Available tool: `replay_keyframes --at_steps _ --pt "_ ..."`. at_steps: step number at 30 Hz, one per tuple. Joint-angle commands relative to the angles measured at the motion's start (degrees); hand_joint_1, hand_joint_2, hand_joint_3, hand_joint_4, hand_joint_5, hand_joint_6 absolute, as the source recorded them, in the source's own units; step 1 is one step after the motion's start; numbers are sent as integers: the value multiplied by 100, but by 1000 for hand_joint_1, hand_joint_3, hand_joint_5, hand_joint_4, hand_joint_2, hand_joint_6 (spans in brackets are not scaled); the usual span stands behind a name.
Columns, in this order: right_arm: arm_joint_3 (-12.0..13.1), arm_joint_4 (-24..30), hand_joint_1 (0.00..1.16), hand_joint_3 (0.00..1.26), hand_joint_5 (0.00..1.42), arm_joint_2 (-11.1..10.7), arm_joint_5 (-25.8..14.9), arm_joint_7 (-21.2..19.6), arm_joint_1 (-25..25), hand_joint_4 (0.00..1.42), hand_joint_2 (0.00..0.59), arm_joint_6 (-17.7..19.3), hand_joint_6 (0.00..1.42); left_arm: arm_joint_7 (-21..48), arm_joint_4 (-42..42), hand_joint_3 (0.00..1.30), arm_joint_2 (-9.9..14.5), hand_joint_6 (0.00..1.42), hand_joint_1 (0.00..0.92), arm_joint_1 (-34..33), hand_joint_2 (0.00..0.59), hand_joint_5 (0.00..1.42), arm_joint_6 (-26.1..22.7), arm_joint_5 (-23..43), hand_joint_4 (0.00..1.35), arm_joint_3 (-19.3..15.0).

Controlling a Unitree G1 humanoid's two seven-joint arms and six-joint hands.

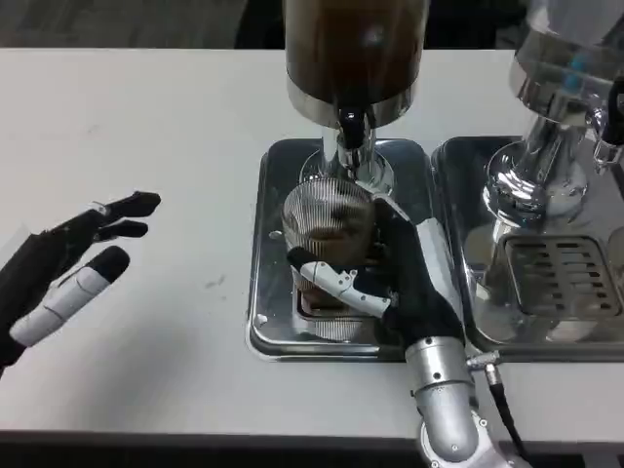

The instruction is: Grasp the cup under the faucet to collect the drink, then remove the cup.

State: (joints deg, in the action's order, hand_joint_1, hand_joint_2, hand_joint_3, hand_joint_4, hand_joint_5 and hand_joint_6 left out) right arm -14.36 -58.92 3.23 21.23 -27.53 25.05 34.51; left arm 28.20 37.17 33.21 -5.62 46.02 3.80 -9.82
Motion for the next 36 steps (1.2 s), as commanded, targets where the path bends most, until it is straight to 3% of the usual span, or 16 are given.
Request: replay_keyframes --at_steps 1,15,24,36 --pt "-56 -180 748 354 579 58 88 -105 -176 541 208 18 705 56 -64 246 89 156 0 55 76 235 -74 -15 184 31" --pt "-19 38 766 485 759 28 359 -972 -381 685 212 315 960 130 -25 246 77 156 0 -41 73 233 -117 -30 184 96" --pt "60 347 900 544 839 -59 363 -1077 -590 701 182 457 1075 143 47 246 11 156 0 -160 72 232 -124 -24 184 213" --pt "119 896 936 597 922 -164 480 -1289 -978 753 156 453 1216 144 117 236 -46 156 0 -230 72 224 -43 -67 182 341"
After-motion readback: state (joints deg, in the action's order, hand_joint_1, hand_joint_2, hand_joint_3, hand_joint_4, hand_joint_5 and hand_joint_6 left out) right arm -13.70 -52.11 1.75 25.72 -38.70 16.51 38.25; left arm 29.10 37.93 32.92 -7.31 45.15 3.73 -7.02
